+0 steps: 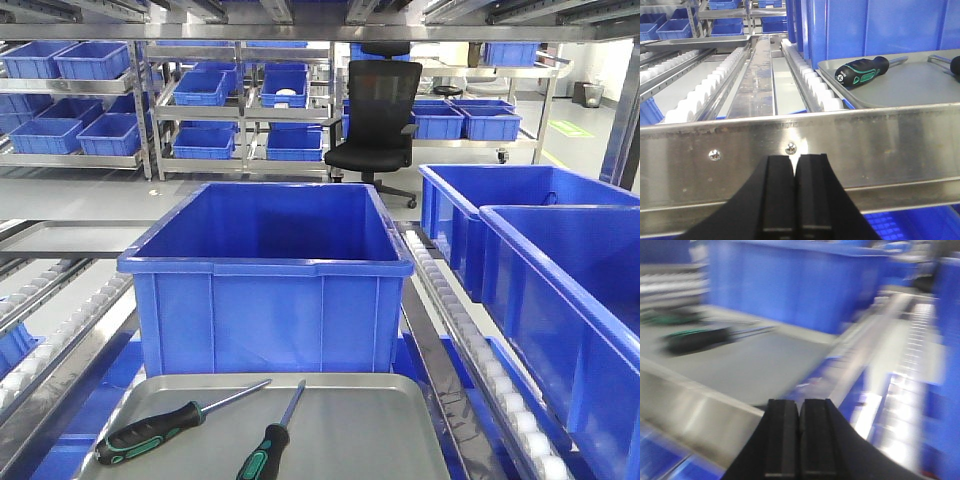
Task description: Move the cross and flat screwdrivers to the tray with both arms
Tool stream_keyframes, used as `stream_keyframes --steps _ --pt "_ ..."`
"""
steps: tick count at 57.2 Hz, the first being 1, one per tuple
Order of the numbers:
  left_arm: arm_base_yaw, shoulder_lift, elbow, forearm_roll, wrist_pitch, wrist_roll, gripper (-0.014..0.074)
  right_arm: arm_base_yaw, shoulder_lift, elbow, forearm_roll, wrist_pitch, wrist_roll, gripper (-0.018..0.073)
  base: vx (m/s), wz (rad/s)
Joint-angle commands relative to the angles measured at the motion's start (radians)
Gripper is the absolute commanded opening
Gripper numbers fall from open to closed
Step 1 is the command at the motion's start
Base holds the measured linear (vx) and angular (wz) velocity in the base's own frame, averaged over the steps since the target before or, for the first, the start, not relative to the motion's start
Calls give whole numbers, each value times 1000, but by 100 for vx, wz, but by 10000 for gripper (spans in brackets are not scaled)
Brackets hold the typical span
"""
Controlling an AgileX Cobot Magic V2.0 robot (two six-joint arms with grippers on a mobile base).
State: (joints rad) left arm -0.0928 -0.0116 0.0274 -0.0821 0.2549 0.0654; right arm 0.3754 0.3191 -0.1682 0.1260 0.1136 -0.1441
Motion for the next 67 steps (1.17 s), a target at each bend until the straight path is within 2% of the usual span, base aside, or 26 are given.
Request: stream_keyframes --steps 1,4,8,11,23,67 --pt "3 -14 -25 -2 -82 -10 0 -93 -73 63 -90 -169 99 -8 0 0" --pt "3 -14 -25 -2 -81 -10 0 -128 -144 125 -126 -192 144 -8 0 0" --pt "3 -14 -25 -2 -81 -10 0 -162 -267 209 -126 -198 209 -8 0 0" --pt "3 -14 -25 -2 -81 -10 0 -181 -340 204 -131 -96 247 -8 0 0" --pt "3 -13 -25 -2 -78 -10 0 -198 -332 205 -138 -43 253 -8 0 0" --pt "3 -13 -25 -2 -78 -10 0 -198 -337 205 -138 -44 246 -8 0 0"
